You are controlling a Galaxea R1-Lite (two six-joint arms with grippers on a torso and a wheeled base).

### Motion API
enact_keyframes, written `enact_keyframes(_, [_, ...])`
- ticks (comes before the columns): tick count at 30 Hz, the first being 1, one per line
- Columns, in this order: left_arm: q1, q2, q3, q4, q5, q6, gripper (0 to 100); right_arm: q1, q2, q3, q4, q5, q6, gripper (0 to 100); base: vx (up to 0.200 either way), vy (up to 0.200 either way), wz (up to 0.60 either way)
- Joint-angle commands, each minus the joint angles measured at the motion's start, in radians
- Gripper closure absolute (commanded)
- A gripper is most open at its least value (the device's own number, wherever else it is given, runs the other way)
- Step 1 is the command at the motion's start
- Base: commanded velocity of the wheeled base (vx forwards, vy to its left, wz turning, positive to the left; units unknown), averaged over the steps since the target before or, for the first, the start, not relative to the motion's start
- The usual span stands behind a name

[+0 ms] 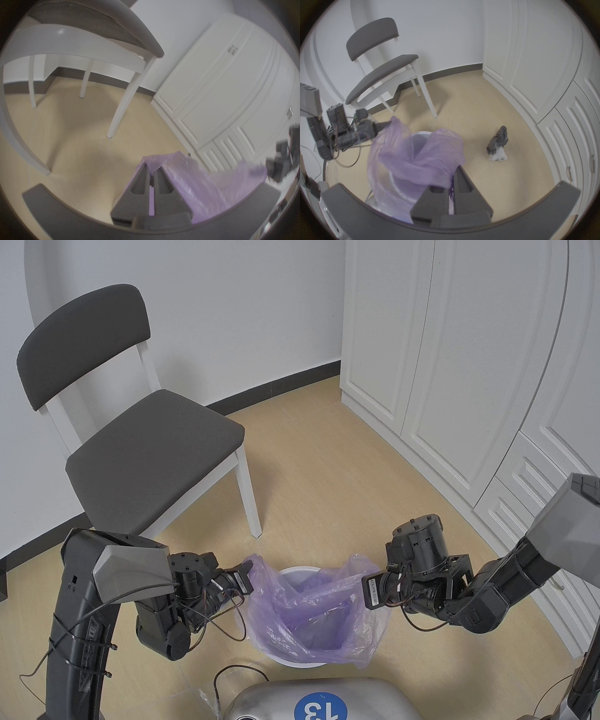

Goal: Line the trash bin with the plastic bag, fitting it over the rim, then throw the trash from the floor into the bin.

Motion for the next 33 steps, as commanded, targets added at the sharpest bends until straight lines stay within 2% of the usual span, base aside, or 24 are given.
enact_keyframes(1, [0.054,-0.032,0.132,-0.017,-0.093,0.122,100,-0.092,0.03,-0.045,0.021,-0.001,-0.007,100,0.0,0.0,0.0])
enact_keyframes(5, [0.054,-0.057,0.172,-0.017,-0.096,0.167,100,-0.103,0.036,-0.067,0.086,0.002,-0.009,100,0.0,0.0,0.0])
enact_keyframes(8, [0.054,-0.052,0.194,-0.017,-0.096,0.237,100,-0.095,0.063,-0.07,0.133,0.002,-0.022,100,0.0,0.0,0.0])
enact_keyframes(13, [0.043,-0.044,0.188,-0.017,-0.096,0.257,100,-0.061,0.067,-0.045,0.135,0.002,-0.036,100,0.0,0.0,0.0])
enact_keyframes(16, [0.028,-0.043,0.134,-0.017,-0.086,0.227,100,-0.018,0.06,-0.015,0.13,0.002,-0.036,100,0.0,0.0,0.0])
enact_keyframes(20, [-0.013,-0.037,0.068,-0.017,-0.021,0.101,100,0.023,0.067,0.002,0.129,0.001,-0.038,100,0.0,0.0,0.0])
enact_keyframes(21, [-0.013,-0.037,0.068,-0.017,-0.021,0.101,100,0.023,0.067,0.002,0.129,0.001,-0.038,100,0.0,0.0,0.0])
enact_keyframes(22, [-0.035,-0.026,0.014,-0.017,0.043,0.039,100,0.028,0.07,0.005,0.127,-0.001,-0.038,100,0.0,0.0,0.0])
enact_keyframes(23, [-0.043,-0.015,-0.009,-0.017,0.072,0.018,100,0.028,0.07,0.004,0.127,-0.001,-0.036,100,0.0,0.0,0.0])
enact_keyframes(27, [-0.069,0.034,-0.073,-0.017,0.134,-0.008,100,0.013,0.091,-0.019,0.121,-0.013,-0.032,100,0.0,0.0,0.0])
enact_keyframes(33, [-0.084,0.052,-0.079,-0.017,0.143,-0.007,100,-0.017,0.163,-0.059,0.069,-0.079,-0.032,100,0.0,0.0,0.0])
